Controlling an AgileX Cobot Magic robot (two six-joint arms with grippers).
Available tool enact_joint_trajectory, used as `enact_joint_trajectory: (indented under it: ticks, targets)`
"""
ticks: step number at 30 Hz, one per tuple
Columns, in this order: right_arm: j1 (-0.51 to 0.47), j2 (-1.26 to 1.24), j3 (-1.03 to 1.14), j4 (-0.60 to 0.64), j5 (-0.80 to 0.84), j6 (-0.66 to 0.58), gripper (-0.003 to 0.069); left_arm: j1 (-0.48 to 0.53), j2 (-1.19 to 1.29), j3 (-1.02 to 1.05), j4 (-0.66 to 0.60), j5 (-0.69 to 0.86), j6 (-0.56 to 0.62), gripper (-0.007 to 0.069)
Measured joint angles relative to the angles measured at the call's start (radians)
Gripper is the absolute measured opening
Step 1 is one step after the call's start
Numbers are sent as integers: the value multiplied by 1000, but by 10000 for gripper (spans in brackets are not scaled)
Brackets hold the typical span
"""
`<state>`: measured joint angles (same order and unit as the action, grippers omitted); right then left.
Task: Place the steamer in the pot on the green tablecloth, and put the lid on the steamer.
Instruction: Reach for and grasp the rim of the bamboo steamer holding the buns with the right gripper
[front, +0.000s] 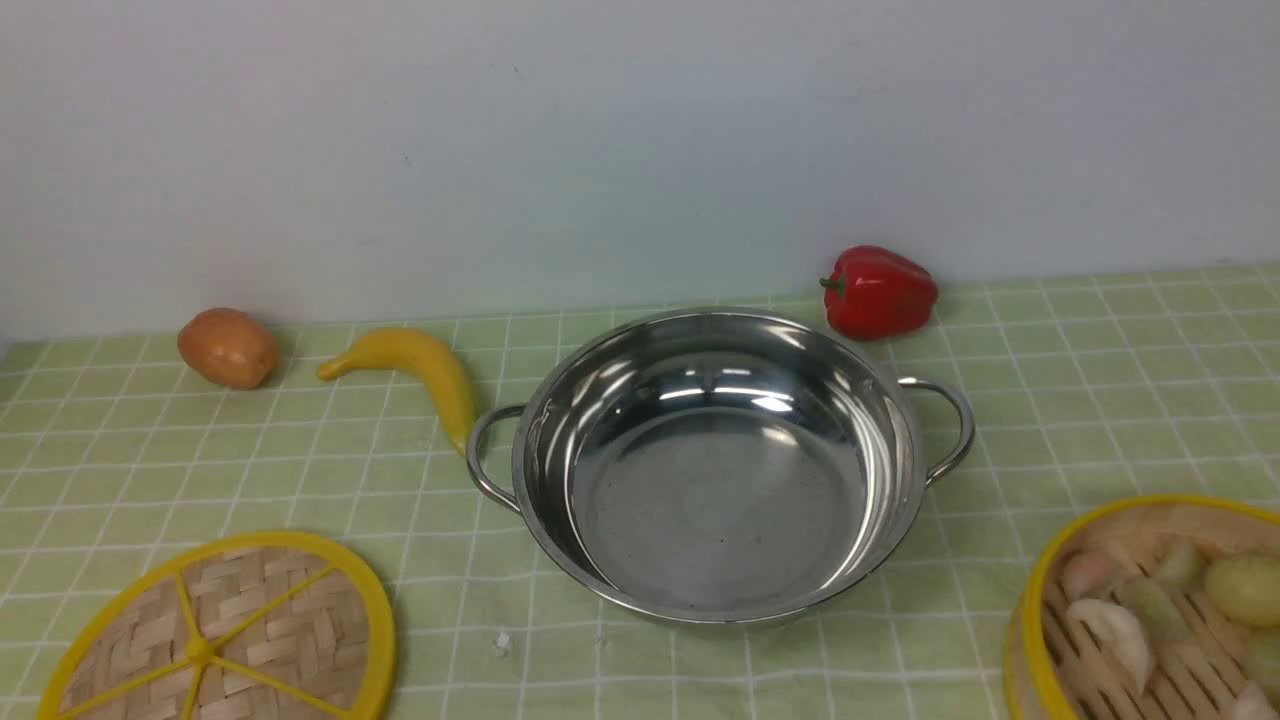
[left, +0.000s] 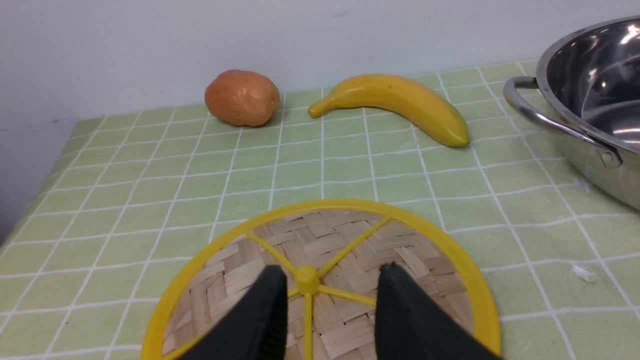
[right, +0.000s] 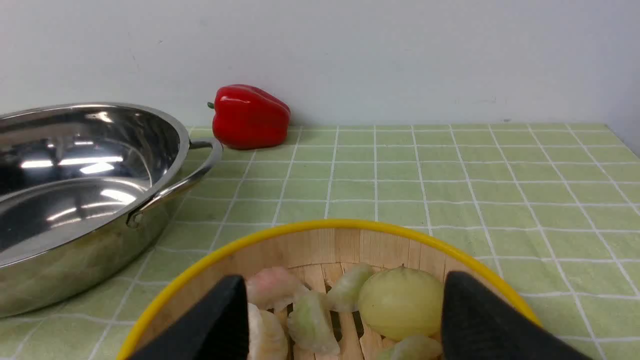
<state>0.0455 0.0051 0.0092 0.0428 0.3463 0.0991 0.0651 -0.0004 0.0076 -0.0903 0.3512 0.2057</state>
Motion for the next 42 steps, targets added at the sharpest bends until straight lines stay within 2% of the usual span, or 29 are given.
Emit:
enact_joint_trajectory:
  ticks: [34,38,42]
  targets:
    - [0,0,0,0,0,0,505,0,0,0,0,0,0,243]
    - [0,0,-3,13,-68,10,505,0,0,0,0,0,0,243]
    - [0,-1,-140,45,-66,23,505,0,0,0,0,0,0,243]
